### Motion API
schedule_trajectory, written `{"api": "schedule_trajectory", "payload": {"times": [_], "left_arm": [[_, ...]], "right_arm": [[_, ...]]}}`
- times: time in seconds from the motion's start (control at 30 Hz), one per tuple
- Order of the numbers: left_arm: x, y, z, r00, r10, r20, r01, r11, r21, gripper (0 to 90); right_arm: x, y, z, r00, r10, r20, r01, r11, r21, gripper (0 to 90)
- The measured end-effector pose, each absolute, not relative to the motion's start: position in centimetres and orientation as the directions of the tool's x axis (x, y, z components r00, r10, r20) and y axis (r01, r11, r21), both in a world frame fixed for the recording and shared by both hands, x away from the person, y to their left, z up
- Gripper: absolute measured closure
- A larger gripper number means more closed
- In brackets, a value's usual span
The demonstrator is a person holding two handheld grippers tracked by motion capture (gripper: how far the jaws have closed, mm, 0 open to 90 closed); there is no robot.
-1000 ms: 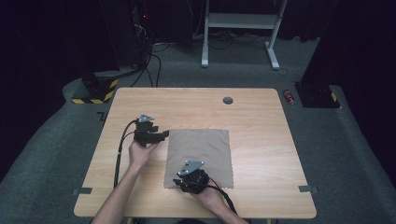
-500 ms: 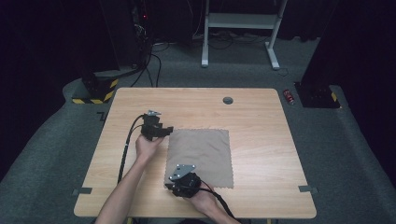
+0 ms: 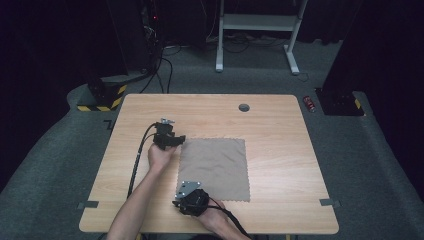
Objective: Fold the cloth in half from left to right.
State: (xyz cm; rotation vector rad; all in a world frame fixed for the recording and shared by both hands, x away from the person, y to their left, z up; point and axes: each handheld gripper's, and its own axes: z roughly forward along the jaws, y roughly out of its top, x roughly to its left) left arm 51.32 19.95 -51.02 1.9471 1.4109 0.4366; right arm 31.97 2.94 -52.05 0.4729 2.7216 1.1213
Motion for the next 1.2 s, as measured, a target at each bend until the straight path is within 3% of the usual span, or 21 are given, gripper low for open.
{"api": "schedule_trajectory", "payload": {"times": [0.37, 0.53, 0.6, 0.87, 1.2], "left_arm": [[51.1, 18.7, -51.5, 0.389, 0.921, -0.011, 0.672, -0.276, 0.687, 53.0], [51.0, 18.3, -51.4, 0.41, 0.912, -0.008, 0.664, -0.293, 0.688, 64.2], [50.9, 18.1, -51.4, 0.421, 0.907, -0.008, 0.662, -0.301, 0.686, 73.8], [50.8, 17.9, -51.4, 0.45, 0.892, -0.029, 0.659, -0.31, 0.686, 88.8], [51.0, 18.5, -51.4, 0.445, 0.891, -0.088, 0.675, -0.269, 0.687, 90.0]], "right_arm": [[31.5, 3.0, -52.1, -0.933, 0.357, -0.053, 0.218, 0.674, 0.706, 77.0], [31.4, 3.0, -52.0, -0.931, 0.36, -0.064, 0.213, 0.677, 0.704, 80.6], [31.4, 3.1, -52.0, -0.93, 0.361, -0.071, 0.212, 0.683, 0.699, 83.7], [31.4, 3.0, -52.0, -0.926, 0.37, -0.08, 0.212, 0.682, 0.7, 88.3], [31.3, 2.6, -51.9, -0.925, 0.372, -0.072, 0.217, 0.676, 0.704, 89.5]]}}
